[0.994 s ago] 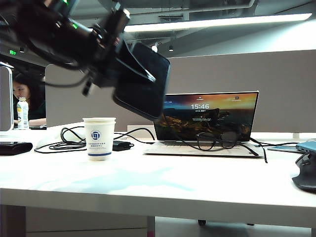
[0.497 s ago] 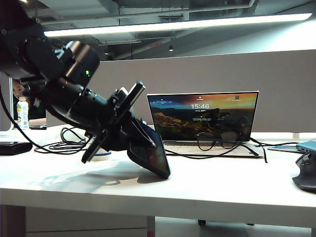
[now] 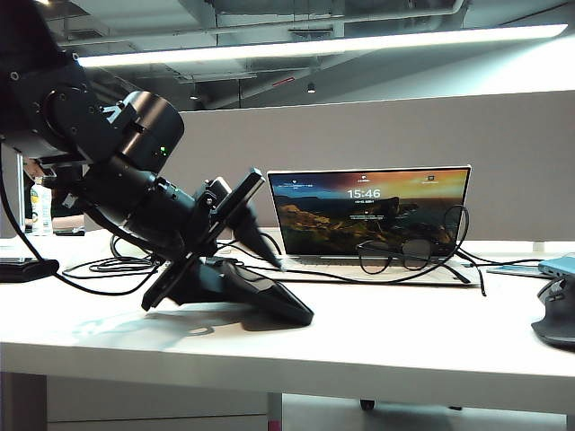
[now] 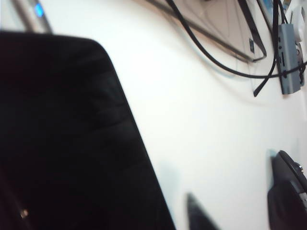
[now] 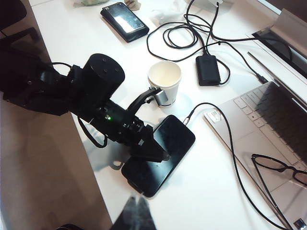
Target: Pick up the black phone, pick up the charger plug, insert the charger plug into the phone's charging port, and finally place the connected phone back on the desk.
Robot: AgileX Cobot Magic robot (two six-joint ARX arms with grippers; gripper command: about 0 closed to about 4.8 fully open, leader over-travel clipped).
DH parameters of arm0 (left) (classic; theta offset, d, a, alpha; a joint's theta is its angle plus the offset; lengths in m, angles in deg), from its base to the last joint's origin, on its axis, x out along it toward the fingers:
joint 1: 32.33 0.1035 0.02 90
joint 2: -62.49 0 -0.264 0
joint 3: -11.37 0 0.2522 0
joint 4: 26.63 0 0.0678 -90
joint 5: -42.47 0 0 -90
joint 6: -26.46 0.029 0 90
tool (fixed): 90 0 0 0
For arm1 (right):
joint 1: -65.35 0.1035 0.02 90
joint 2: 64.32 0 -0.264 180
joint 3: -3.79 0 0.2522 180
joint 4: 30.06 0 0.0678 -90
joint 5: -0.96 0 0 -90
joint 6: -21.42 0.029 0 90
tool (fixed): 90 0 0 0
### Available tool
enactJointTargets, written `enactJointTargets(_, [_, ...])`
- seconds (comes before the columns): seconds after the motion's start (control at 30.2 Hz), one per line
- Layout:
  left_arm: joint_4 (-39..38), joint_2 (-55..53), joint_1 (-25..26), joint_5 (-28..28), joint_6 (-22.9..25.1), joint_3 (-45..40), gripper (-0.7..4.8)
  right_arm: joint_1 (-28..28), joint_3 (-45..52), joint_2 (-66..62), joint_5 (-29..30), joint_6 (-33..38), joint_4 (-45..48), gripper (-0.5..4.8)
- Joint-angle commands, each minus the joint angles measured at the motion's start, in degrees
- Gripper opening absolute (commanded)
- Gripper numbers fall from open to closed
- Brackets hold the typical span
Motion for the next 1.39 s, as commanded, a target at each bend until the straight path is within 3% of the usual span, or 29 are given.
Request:
enactJointTargets(0.03, [0.02, 2.78, -0.02, 2.34, 2.49, 0.20, 2.38, 0.04, -0.35, -0.09, 0.09, 0.04, 0.52, -0.07])
enactJointTargets(0.3, [-12.37, 11.63, -0.02, 13.09, 18.01, 0.22, 2.38, 0.04, -0.35, -1.90, 0.20, 0.76, -2.43, -0.07])
enactJointTargets(0.43, [-18.40, 16.00, -0.02, 18.27, 26.05, 0.22, 2.31, 0.09, -0.35, -3.82, 0.04, 4.72, -4.02, -0.07])
enactJointTargets(0.6, [-22.40, 19.82, -0.63, 21.11, 32.76, 0.22, 0.51, 1.11, -0.35, -5.16, -3.13, 5.38, -5.64, -0.07])
enactJointTargets(0.73, [-24.94, 24.00, -1.36, 25.40, 37.48, 0.22, -0.06, 3.63, -0.35, -5.20, -12.44, 5.46, -4.81, -0.07])
enactJointTargets(0.83, [-26.36, 26.86, -1.77, 27.54, 37.92, 0.22, -0.06, 5.33, -0.35, -5.22, -16.46, 8.07, -4.79, -0.07])
enactJointTargets(0.93, [-28.57, 29.88, -1.88, 27.87, 37.90, 0.24, -0.06, 6.86, -0.33, -5.22, -16.90, 11.26, -5.03, -0.07])
enactJointTargets(1.19, [-35.08, 38.97, -2.54, 27.89, 37.46, 0.22, -0.06, 12.31, -0.33, -4.70, -24.59, 10.73, -5.18, -0.07])
enactJointTargets(1.39, [-37.38, 47.87, -2.86, 28.02, 37.48, 0.11, -0.06, 12.35, -0.33, -2.25, -27.89, 6.84, -5.22, -0.07])
